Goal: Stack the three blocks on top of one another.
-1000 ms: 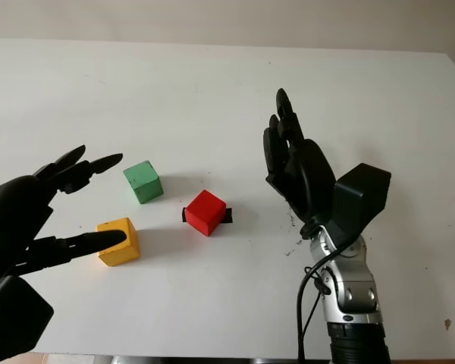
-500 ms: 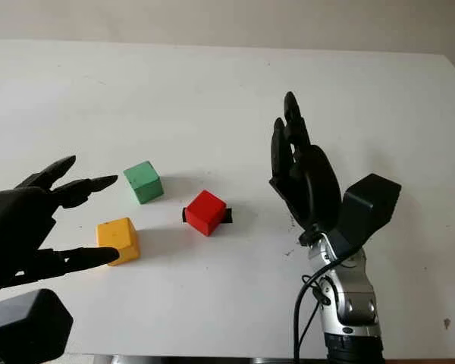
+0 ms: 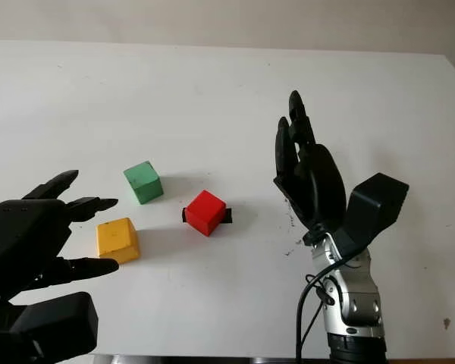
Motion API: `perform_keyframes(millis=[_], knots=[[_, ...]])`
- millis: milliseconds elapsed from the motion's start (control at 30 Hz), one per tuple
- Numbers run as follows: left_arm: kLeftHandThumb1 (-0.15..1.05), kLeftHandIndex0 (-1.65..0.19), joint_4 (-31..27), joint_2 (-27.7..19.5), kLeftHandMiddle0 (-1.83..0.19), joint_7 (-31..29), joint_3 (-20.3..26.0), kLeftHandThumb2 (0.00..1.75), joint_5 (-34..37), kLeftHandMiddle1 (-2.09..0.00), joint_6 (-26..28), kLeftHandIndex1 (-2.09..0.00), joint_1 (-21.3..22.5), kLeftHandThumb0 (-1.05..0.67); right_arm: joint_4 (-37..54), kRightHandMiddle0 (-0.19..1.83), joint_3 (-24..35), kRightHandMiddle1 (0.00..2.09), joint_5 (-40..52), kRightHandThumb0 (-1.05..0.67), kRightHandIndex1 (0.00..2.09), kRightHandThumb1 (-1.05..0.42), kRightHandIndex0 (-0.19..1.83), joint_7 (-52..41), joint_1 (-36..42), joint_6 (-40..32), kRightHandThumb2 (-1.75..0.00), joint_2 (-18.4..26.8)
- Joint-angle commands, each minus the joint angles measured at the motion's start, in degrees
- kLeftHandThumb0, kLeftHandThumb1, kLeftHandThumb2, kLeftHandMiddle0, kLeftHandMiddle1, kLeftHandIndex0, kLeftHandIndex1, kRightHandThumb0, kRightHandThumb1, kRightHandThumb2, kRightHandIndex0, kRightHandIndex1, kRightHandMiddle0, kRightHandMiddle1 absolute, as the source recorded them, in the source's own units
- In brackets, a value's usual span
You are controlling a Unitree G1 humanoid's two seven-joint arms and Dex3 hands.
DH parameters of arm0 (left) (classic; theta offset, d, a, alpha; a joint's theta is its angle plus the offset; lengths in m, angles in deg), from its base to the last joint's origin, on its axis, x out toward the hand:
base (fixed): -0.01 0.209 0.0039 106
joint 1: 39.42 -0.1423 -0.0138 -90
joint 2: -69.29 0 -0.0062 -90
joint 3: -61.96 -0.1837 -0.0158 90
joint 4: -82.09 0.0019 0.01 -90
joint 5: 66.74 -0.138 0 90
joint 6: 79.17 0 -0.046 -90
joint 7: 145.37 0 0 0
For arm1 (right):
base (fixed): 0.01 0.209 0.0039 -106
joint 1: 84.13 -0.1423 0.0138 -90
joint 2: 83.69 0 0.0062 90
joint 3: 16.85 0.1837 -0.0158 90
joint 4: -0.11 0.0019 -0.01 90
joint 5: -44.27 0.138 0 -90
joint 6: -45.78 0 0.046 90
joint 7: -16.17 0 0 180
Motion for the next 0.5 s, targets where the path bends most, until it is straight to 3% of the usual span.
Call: perform_keyframes(millis=[0, 133, 233, 267, 467], knots=[[0.99, -0.52, 0.5, 1.0, -0.18, -0.5, -0.7, 0.06, -1.5, -0.06, -0.4, -0.25, -0.3, -0.84, 1.7, -0.19, 0.6, 0.00, 0.6, -0.70, 0.00, -1.05, -0.19, 0.1, 0.6, -0.5, -0.62, 0.2], [1.00, -0.48, 0.7, 2.9, -0.18, -2.0, -1.5, 0.06, -3.1, -0.06, -0.4, -0.32, 0.0, -0.85, 2.2, -0.19, 0.7, 0.00, 0.8, -0.70, 0.00, -1.05, -0.19, -0.1, 0.7, -1.1, -0.62, 0.6], [1.01, -0.23, 1.1, 4.2, -0.19, -1.5, -1.9, 0.05, -3.3, -0.05, -1.0, -0.84, 0.0, -0.85, 2.5, -0.19, 0.9, 0.00, 0.9, -0.70, 0.00, -1.05, -0.19, 0.2, 0.7, -1.4, -0.61, 0.4], [1.00, -0.20, 1.3, 4.6, -0.20, -1.1, -2.0, 0.05, -3.2, -0.06, -1.2, -0.92, 0.0, -0.84, 2.6, -0.19, 1.0, 0.00, 1.1, -0.69, 0.00, -1.05, -0.19, 0.2, 0.8, -1.6, -0.61, 0.4], [0.96, -0.16, 2.0, 6.0, -0.22, 1.0, -1.8, 0.05, -2.4, -0.06, -3.1, -1.16, -0.6, -0.76, 3.0, -0.19, 1.1, 0.00, 1.2, -0.69, 0.00, -1.05, -0.19, 0.2, 0.9, -1.9, -0.59, 0.5]])
